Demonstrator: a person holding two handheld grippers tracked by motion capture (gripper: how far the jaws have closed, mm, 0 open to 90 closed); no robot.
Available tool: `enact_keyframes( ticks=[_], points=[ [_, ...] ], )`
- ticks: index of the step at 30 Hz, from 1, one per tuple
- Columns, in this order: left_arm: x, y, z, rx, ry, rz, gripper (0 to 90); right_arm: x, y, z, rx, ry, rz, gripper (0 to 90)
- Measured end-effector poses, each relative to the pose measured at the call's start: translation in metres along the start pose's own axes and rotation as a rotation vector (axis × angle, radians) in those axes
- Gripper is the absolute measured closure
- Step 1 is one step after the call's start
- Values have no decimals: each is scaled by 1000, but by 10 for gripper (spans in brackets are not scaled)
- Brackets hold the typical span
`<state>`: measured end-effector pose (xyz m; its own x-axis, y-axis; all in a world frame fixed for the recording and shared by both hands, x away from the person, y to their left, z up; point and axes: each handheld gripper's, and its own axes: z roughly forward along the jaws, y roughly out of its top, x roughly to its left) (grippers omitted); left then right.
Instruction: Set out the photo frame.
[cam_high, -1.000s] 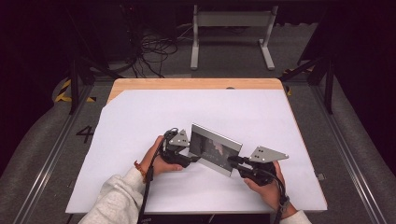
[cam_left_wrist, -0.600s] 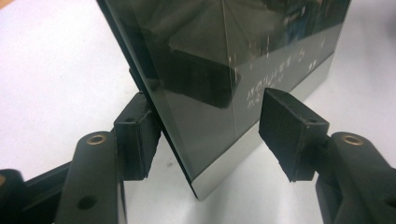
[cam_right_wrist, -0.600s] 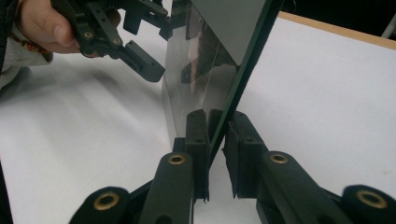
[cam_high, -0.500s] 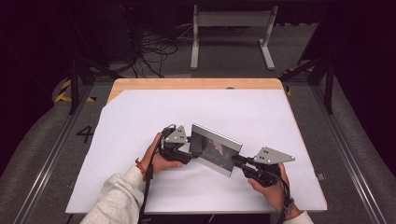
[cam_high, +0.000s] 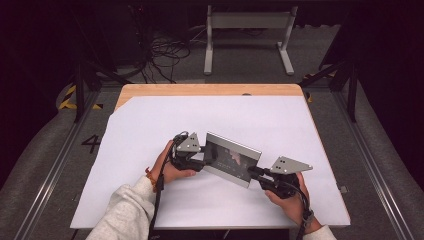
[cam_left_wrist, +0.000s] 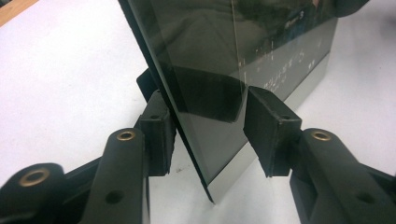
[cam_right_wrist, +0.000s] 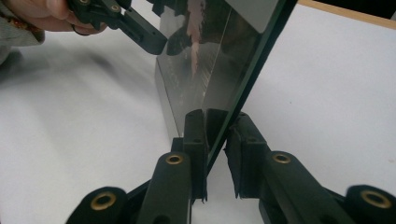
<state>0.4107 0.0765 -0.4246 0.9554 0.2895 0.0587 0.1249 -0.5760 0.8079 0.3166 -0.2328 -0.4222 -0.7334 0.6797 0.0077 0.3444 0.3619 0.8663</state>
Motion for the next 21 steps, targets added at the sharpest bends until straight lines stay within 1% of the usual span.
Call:
enact_keyframes(
  ticks=[5, 9, 13, 17, 21],
  points=[
    [1, -2, -2, 10, -3, 2, 584, 1, 1, 1, 2, -14, -5, 786],
    [-1, -3, -4, 18, 7, 2, 601, -1, 1, 3, -3, -17, 6, 785],
    [-1, -5, -6, 23, 13, -10, 624, -3, 1, 5, -5, -28, 3, 775],
    [-2, -8, -9, 23, 20, -9, 651, -6, 2, 8, -9, -33, 8, 764],
    [-4, -11, -11, 28, 32, -18, 680, -8, 4, 12, -9, -44, 14, 749]
  ],
)
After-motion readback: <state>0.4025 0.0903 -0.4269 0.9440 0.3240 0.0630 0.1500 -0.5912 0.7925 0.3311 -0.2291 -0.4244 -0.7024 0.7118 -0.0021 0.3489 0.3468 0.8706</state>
